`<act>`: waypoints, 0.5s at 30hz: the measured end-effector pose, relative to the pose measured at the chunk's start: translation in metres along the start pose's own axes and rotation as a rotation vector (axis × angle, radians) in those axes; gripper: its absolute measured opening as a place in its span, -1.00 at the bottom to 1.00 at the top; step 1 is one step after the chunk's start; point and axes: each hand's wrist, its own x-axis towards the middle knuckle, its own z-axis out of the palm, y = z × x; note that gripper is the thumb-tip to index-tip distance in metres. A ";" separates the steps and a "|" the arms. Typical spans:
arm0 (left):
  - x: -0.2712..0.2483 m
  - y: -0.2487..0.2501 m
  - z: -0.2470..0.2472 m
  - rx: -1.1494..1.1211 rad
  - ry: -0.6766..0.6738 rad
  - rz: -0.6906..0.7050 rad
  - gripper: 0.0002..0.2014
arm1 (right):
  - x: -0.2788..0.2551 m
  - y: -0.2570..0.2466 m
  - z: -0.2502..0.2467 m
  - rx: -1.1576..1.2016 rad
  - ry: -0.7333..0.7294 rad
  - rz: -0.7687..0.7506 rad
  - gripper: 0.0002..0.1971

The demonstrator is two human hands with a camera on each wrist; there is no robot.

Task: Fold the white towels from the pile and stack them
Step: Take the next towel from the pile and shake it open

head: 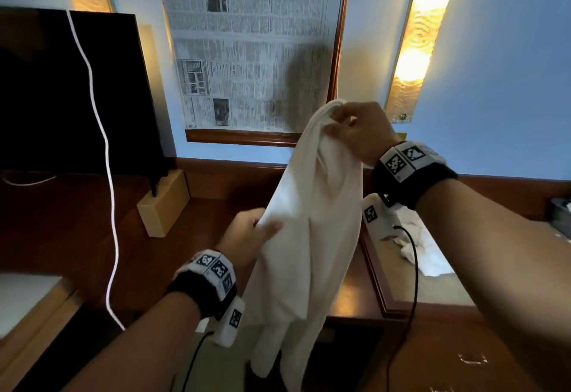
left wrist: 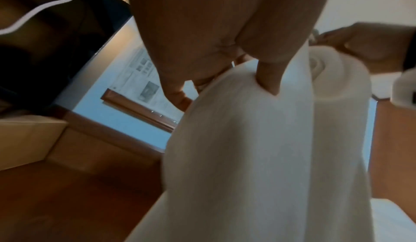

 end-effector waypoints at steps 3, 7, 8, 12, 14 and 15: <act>-0.016 -0.024 -0.009 0.238 -0.044 -0.051 -0.90 | 0.001 -0.002 -0.002 0.008 0.069 0.014 -0.96; -0.032 -0.054 -0.047 0.422 -0.088 -0.168 -0.70 | -0.009 0.003 -0.006 -0.055 0.121 0.076 -0.97; -0.035 -0.056 -0.057 0.414 -0.036 -0.169 -0.60 | -0.013 0.007 -0.006 -0.059 0.120 0.119 -0.98; -0.038 -0.049 -0.104 0.310 0.447 -0.136 -0.72 | -0.039 0.037 -0.001 -0.059 0.087 0.306 -0.90; -0.030 -0.037 -0.118 0.170 0.675 -0.123 -0.80 | -0.054 0.054 0.007 -0.040 0.075 0.381 -0.91; -0.025 -0.030 -0.119 0.045 0.742 -0.101 -0.83 | -0.060 0.060 0.012 -0.029 0.075 0.425 -0.93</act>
